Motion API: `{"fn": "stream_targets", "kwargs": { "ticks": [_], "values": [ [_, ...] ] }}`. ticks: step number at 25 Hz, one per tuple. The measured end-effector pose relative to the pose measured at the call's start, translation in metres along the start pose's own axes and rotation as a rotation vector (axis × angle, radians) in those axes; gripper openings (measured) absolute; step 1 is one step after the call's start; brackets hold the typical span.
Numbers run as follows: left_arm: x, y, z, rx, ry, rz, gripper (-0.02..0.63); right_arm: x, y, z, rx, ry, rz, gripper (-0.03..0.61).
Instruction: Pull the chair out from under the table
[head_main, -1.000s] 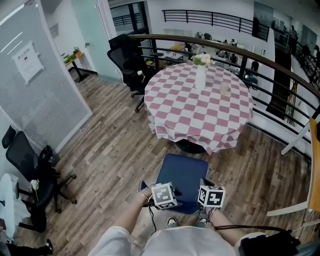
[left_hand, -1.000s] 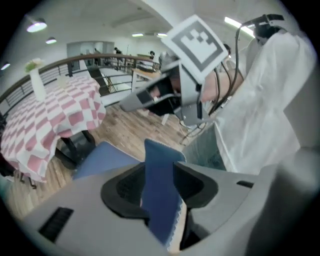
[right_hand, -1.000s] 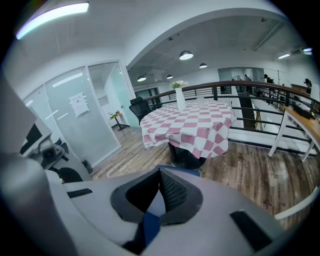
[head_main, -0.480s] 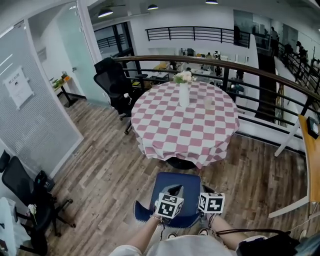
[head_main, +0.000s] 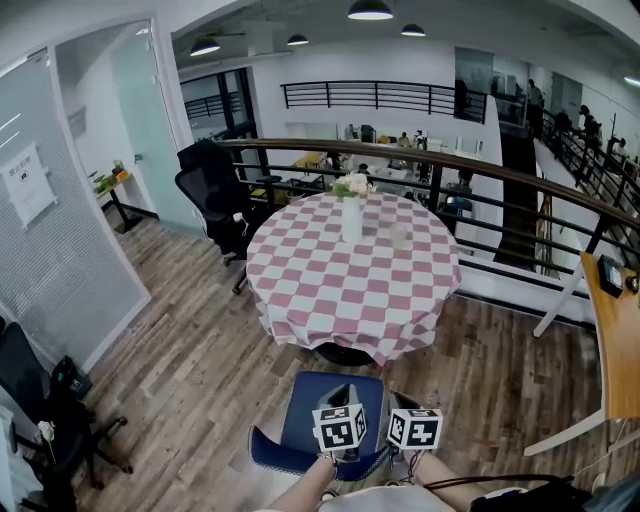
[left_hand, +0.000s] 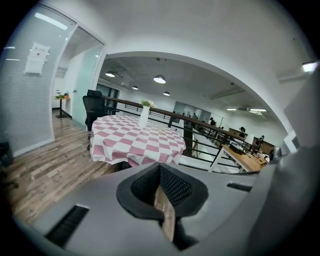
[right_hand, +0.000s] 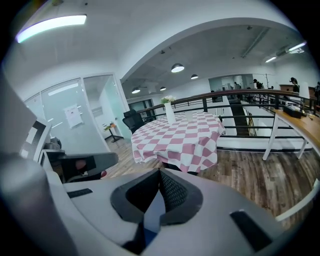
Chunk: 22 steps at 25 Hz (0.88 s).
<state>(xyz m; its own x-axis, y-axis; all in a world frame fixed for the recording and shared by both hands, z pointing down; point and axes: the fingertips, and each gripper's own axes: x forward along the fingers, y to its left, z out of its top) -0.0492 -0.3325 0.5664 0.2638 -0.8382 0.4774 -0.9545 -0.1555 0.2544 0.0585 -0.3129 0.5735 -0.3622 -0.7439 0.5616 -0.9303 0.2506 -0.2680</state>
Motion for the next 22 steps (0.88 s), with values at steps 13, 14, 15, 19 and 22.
{"fn": "stream_targets", "kwargs": {
  "ticks": [13,14,15,19,22],
  "values": [
    [0.013,-0.018,0.001,-0.014,0.036,0.047,0.004,0.002,-0.02,0.015,0.038,-0.032,0.008,0.017],
    [0.013,-0.019,0.0,-0.01,0.038,0.048,0.003,0.002,-0.02,0.015,0.039,-0.036,0.011,0.017],
    [0.013,-0.02,0.0,-0.005,0.039,0.049,0.004,0.001,-0.021,0.015,0.038,-0.039,0.014,0.017],
    [0.015,-0.022,-0.001,0.007,0.038,0.054,0.003,0.002,-0.02,0.013,0.034,-0.033,0.027,0.017],
    [0.017,-0.023,-0.002,0.01,0.044,0.055,0.004,0.002,-0.021,0.011,0.039,-0.029,0.029,0.017]
  ]
}}
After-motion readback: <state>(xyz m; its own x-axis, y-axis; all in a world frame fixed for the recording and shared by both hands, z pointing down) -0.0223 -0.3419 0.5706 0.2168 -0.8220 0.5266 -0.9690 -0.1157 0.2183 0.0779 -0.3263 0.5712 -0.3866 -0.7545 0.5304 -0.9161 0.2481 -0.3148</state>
